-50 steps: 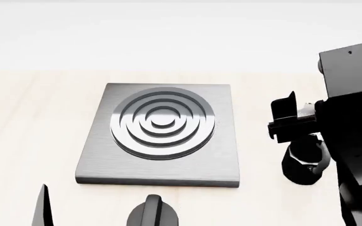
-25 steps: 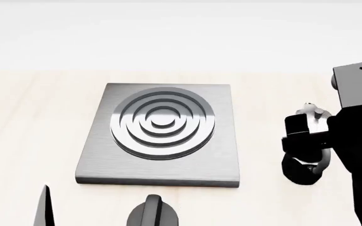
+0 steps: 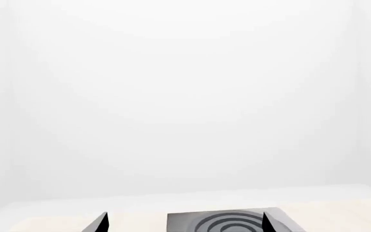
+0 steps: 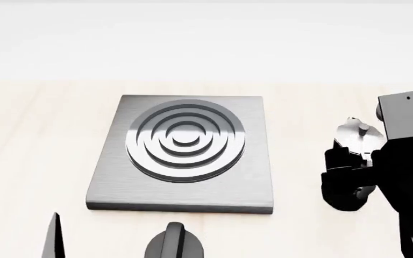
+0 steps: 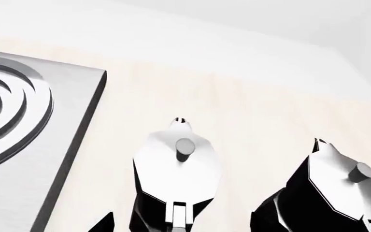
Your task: Put both moka pots on the stove.
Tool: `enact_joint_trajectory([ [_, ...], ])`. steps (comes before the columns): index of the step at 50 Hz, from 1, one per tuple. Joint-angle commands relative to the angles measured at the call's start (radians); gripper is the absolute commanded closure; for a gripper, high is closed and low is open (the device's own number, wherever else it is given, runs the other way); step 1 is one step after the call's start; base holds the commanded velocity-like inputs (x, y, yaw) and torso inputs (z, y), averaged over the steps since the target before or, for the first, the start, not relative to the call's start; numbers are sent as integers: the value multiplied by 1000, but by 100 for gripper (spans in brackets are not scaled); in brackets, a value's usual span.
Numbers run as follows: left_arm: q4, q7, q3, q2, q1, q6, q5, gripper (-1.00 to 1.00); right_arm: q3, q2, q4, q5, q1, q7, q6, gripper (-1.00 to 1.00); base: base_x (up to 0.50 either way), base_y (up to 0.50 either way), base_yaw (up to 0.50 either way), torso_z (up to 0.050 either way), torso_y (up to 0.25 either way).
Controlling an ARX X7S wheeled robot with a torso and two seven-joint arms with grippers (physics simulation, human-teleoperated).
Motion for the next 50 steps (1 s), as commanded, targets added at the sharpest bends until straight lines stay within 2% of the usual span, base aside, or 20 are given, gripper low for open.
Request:
enact_joint_trajectory([
  [1, -2, -3, 7, -2, -4, -1, -1, -100, 5, -12, 35, -2, -29, 2, -41, -100, 0, 0, 0, 0, 0],
  [21, -7, -11, 18, -7, -7, 1, 0, -100, 25, -19, 70, 4, -94, 4, -98, -100, 0, 0, 0, 0, 0],
  [50, -1, -22, 27, -16, -8, -3, -4, -100, 1, -37, 183, -25, -104, -6, -184, -100, 0, 0, 0, 0, 0],
])
